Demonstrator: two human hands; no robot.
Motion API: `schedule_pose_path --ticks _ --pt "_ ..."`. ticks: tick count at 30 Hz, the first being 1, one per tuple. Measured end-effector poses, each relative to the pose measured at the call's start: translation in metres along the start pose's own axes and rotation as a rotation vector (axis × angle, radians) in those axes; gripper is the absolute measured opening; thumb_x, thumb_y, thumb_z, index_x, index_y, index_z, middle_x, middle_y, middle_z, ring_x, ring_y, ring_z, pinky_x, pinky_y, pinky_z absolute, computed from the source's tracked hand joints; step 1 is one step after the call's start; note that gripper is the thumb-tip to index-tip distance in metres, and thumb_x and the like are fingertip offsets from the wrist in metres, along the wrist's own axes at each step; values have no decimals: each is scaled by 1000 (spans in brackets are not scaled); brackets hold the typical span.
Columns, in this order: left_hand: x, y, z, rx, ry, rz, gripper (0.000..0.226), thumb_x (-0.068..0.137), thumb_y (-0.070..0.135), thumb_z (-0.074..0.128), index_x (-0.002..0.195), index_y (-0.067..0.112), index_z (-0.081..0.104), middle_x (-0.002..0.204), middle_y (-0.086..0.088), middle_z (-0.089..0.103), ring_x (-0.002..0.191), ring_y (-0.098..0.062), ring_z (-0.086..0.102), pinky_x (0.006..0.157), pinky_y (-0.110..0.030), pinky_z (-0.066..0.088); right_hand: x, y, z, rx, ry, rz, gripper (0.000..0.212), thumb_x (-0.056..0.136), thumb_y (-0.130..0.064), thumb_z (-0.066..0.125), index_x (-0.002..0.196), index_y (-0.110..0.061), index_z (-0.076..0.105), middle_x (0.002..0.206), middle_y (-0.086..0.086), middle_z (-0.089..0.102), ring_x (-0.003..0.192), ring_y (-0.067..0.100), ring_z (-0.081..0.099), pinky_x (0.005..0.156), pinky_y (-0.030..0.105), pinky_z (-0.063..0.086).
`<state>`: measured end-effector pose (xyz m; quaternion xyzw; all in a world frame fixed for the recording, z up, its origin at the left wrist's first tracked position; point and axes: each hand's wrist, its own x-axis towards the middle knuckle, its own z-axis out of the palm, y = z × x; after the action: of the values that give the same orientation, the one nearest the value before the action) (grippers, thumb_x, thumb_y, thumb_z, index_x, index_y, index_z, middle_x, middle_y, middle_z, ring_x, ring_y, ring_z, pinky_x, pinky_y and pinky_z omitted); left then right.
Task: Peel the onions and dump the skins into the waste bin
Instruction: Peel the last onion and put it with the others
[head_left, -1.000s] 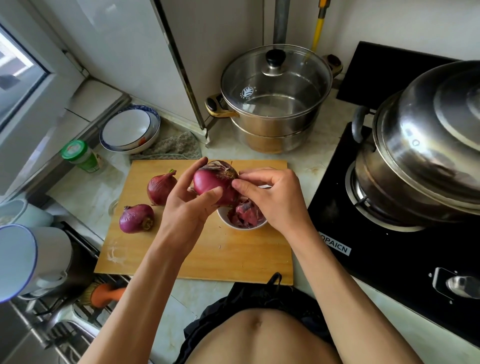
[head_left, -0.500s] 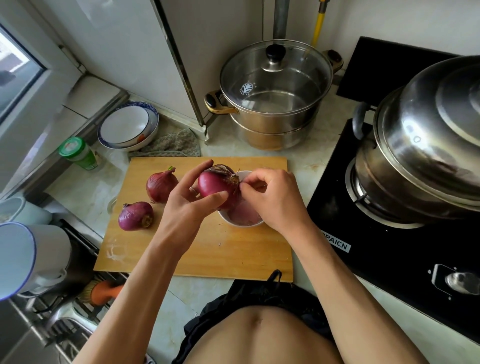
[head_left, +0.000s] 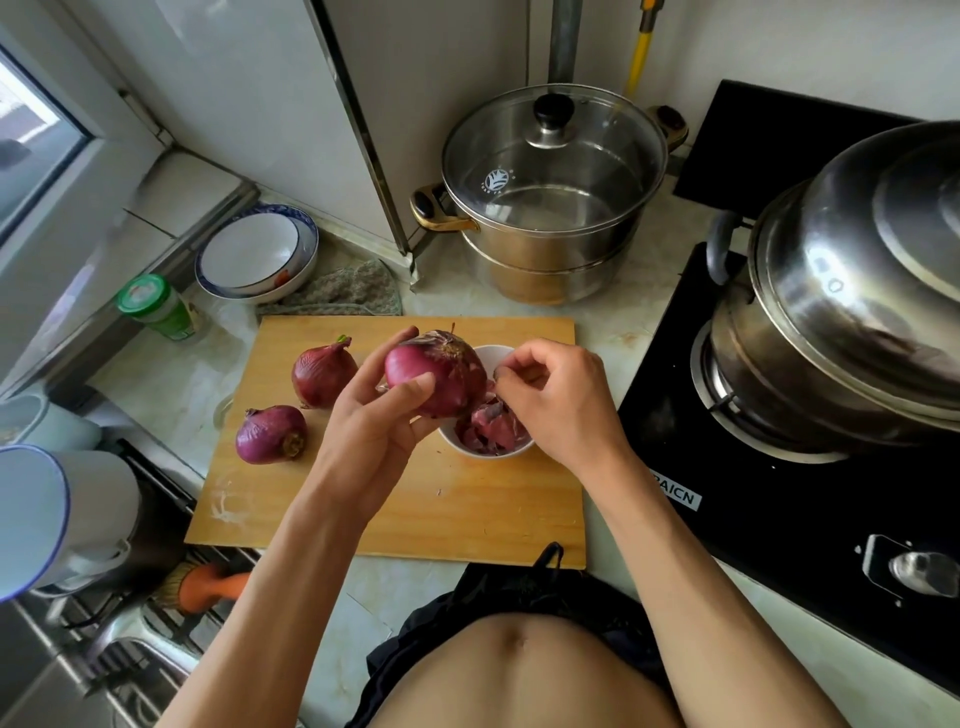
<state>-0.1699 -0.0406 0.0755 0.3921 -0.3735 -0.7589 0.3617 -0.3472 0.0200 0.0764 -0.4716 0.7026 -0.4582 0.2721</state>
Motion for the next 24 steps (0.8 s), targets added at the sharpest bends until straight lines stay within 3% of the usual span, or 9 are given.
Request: schedule_pose_path --ticks 4,10,13,18,22,24 --pt "3 -2 -5 -12 36 -21 63 82 7 67 143 13 53 136 -19 65 122 -39 65 102 -53 54 3 9 2 -137 -9 -23 7 86 -16 74 85 -14 81 83 -3 76 78 9 68 74 27 54" --pt "5 -12 -7 -66 61 -61 66 86 11 67 148 6 47 139 -21 63 125 -39 64 104 -50 53 8 17 9 -336 -38 -19 14 91 -20 67 86 -8 73 90 5 70 83 21 62 73 36 52" --pt "3 -11 -5 -101 81 -68 61 88 14 68 144 3 49 138 -22 63 124 -39 64 95 -44 59 7 16 9 -317 -90 -17 15 95 -13 60 92 -5 72 94 7 71 91 23 63 79 39 54" --pt "3 -6 5 -49 120 -120 29 91 26 67 115 10 68 119 -17 72 114 -37 69 95 -41 60 5 13 10 -224 -59 -23 21 90 -7 57 101 -10 75 99 3 74 93 17 67 83 32 56" --pt "5 0 12 6 179 -223 38 96 40 63 116 7 66 104 -19 76 96 -31 76 89 -38 62 5 12 6 -129 -10 -24 11 87 -13 71 96 -11 77 84 -1 76 75 6 67 73 22 56" --pt "7 0 12 21 179 -252 46 96 45 62 119 5 66 99 -20 77 92 -29 77 85 -36 63 5 13 5 -135 -4 -45 8 89 -14 70 90 -10 77 79 -2 75 73 7 68 73 25 55"
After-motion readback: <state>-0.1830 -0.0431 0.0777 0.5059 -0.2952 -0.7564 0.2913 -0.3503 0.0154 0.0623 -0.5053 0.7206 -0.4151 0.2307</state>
